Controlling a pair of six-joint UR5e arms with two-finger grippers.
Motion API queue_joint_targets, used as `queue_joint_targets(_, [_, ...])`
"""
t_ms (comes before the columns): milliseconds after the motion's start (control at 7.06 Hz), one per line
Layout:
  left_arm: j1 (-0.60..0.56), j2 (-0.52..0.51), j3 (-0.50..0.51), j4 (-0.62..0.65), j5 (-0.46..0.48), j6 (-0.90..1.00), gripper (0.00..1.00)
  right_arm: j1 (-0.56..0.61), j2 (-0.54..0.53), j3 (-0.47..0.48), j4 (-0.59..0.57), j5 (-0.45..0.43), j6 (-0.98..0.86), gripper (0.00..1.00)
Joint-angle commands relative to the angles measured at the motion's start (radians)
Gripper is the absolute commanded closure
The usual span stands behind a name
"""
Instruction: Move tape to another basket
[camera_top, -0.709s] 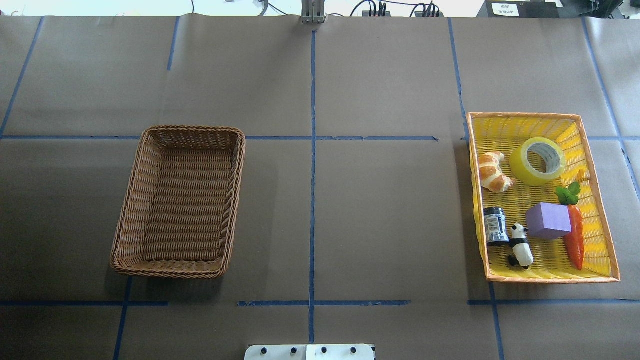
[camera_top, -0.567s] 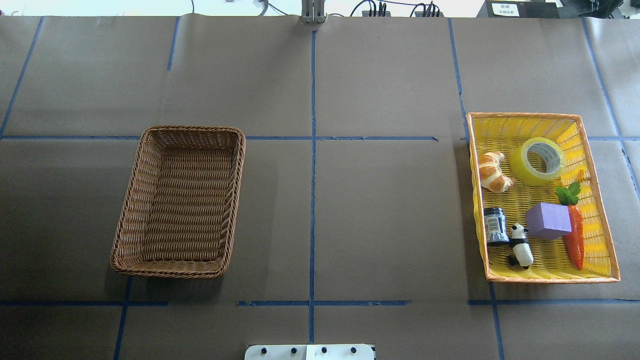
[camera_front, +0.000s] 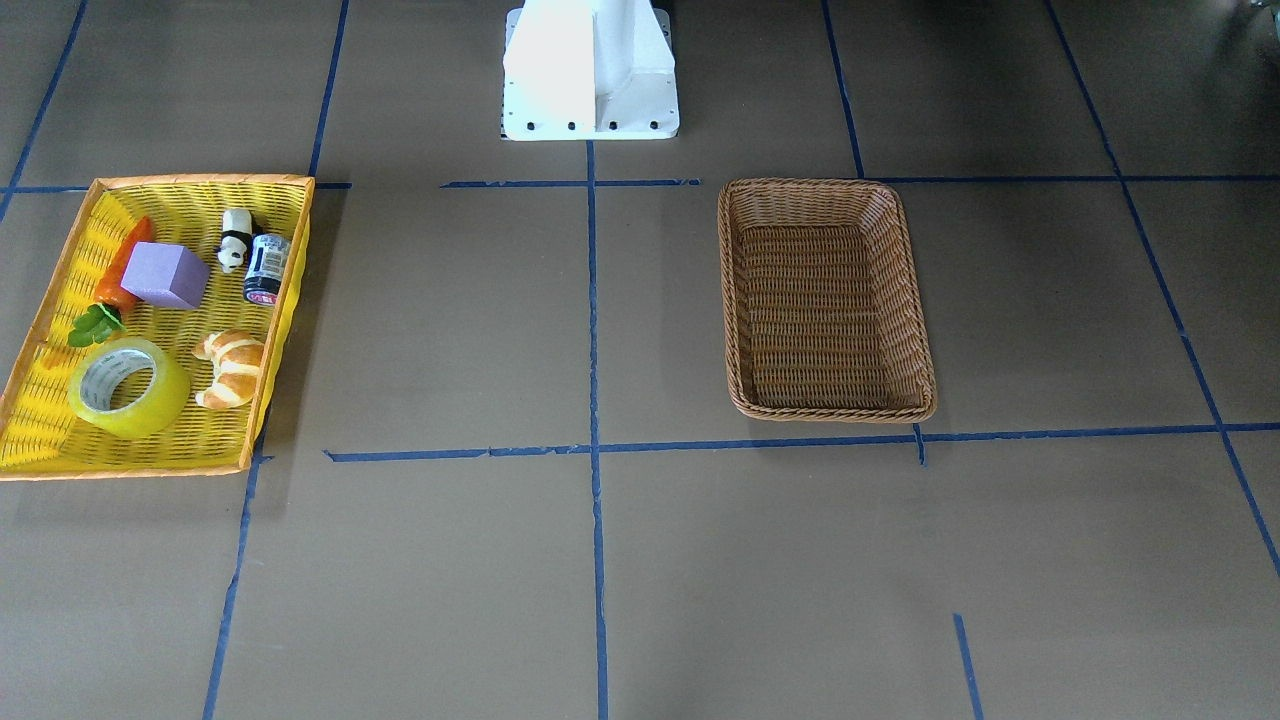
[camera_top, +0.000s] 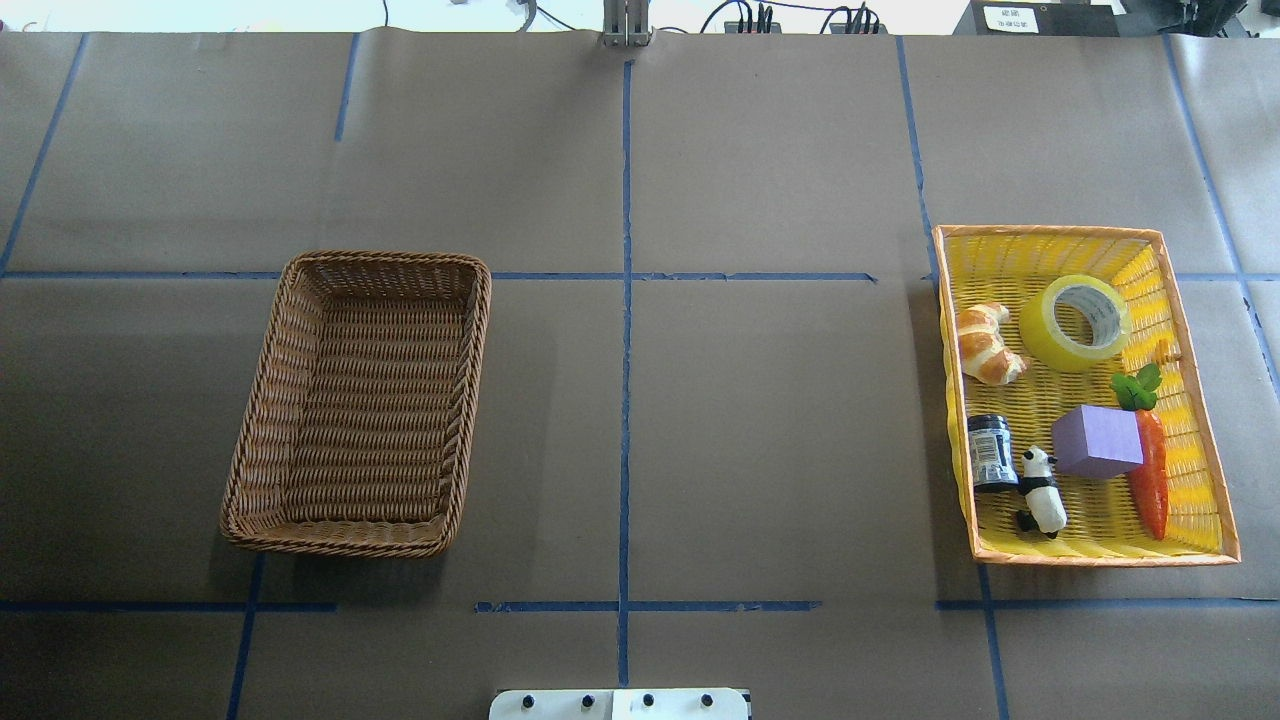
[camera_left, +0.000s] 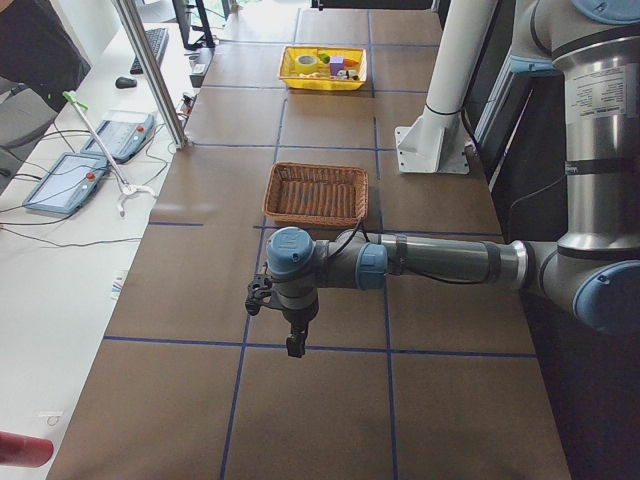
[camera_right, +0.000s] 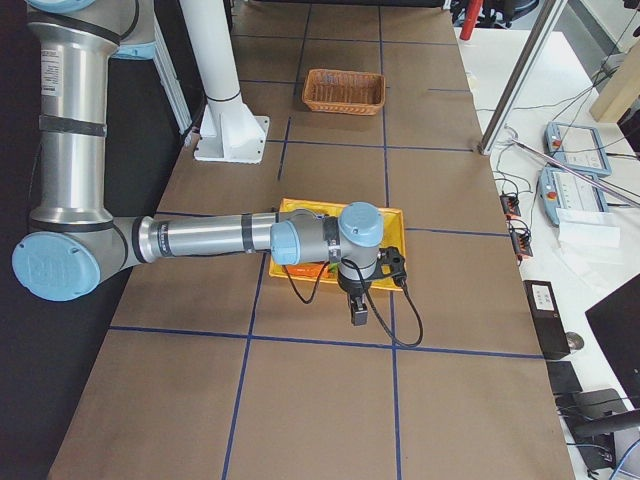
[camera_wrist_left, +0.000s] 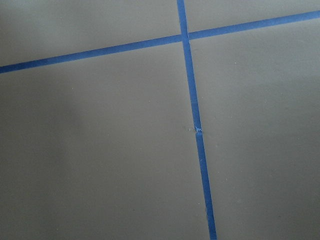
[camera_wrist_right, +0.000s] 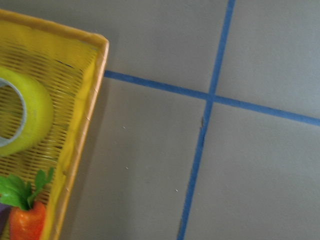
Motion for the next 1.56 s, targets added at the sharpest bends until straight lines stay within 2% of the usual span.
queue_joint_targets(0, [0.0, 0.0, -0.001, -0.002, 0.002, 0.0, 0.0, -0.165, 0.105, -0.006, 0.121, -0.006, 0.26, 0.0])
queue_joint_targets(142, [0.0, 0.0, -0.001, -0.002, 0.002, 0.0, 0.0, -0.23, 0.155, -0.009, 0.124, -0.014, 0.324, 0.0])
queue_joint_targets(283, [0.0, 0.001, -0.001, -0.002, 0.002, 0.0, 0.0, -0.278, 0.158, -0.009, 0.127, -0.017, 0.329, 0.0])
queue_joint_targets(567, [0.0, 0.0, 0.001, -0.002, -0.001, 0.0, 0.0, -0.335, 0.181, -0.07, 0.2, -0.081, 0.331, 0.0])
queue_joint_targets(1134, [0.0, 0.001, 0.001, -0.002, -0.001, 0.0, 0.0, -0.341, 0.22, -0.199, 0.225, -0.11, 0.324, 0.01])
queue_joint_targets(1417, [0.002, 0.001, 0.001, -0.002, 0.001, 0.0, 0.0, -0.376, 0.221, -0.268, 0.307, -0.11, 0.324, 0.01])
